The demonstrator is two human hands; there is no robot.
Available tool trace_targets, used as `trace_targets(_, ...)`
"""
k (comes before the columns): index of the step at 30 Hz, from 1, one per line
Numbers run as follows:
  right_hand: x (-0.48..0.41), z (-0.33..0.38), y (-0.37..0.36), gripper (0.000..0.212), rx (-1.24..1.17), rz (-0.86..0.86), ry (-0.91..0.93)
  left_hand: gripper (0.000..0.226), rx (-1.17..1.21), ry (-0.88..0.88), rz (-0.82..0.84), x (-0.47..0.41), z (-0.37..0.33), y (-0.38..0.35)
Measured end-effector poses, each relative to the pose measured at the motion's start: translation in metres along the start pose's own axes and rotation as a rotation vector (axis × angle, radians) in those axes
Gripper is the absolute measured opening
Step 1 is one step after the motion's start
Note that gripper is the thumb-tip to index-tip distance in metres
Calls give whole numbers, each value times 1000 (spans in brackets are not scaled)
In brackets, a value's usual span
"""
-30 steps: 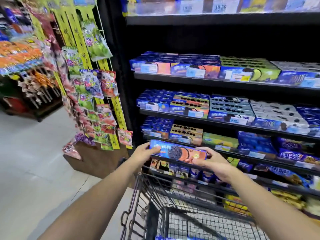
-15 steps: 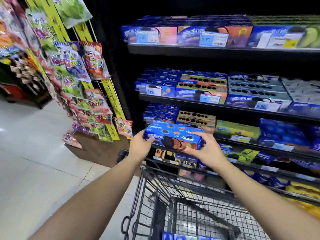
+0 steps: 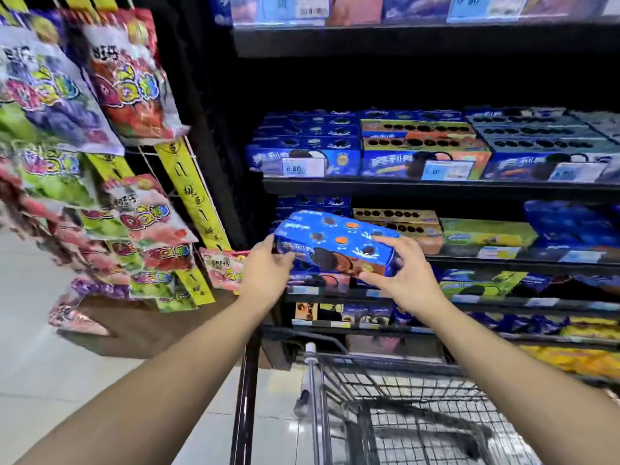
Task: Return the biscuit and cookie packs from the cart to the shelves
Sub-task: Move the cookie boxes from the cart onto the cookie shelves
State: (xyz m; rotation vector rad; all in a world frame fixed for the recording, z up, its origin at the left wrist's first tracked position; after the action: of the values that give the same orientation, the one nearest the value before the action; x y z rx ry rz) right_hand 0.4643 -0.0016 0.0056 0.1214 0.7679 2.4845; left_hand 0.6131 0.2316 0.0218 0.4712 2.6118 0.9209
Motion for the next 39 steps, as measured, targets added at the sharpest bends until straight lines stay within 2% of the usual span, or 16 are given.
trace_targets(4, -39, -10, -11, 68, -5, -11, 63, 24, 156, -51, -6, -14, 17, -24)
trace_targets(6, -58, -14, -16, 68, -14, 12, 86, 29, 172, -66, -12, -20, 21, -34)
trace_targets(9, -85, -15, -21, 69, 18, 38, 111, 51, 84, -17, -14, -29, 32, -46)
trace_targets(12, -108, -10, -27, 69, 84, 104, 150, 53, -71, 29, 70, -37, 39, -58)
trace_targets(15, -126, -10, -38, 69, 81, 197, 125, 57, -110, 48, 141, -41, 41, -66)
trace_targets(19, -142, -10, -51, 88, 258, 214, 112, 77, -127, 36, 238, -42, 41, -78)
trace_targets(23, -145, -20, -69, 108, 374, 274, 64, 77, -155, 25, 287, -43, 46, -83)
trace_targets(26, -142, -27, -72, 111, 366, 194, -4, 79, -175, 15, 308, -46, 51, -83)
trace_targets(28, -138, -33, -65, 105, 366, 72, -57, 84, -171, 13, 329, -48, 53, -83)
trace_targets(32, -124, -42, -56, 55, 494, -125, -118, 86, -165, 10, 343, -54, 54, -85)
trace_targets(36, -120, -37, -65, 35, 538, -165, -107, 83, -179, 21, 364, -57, 55, -85)
trace_targets(39, -119, -32, -66, 29, 613, -163, -134, 66, -196, 1, 380, -56, 53, -86)
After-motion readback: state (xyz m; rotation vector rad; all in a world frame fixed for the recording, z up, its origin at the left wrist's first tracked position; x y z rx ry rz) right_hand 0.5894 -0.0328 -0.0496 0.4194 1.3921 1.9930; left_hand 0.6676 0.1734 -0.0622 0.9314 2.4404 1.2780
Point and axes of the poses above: each hand's wrist, its own x-axis away from the middle knuckle, its own y-axis out of the back of the hand, z = x × y, the point moved 8 cm from there along -x, towards the middle knuckle, and after that the axes turned 6 degrees about -y, right-handed, at the moved point
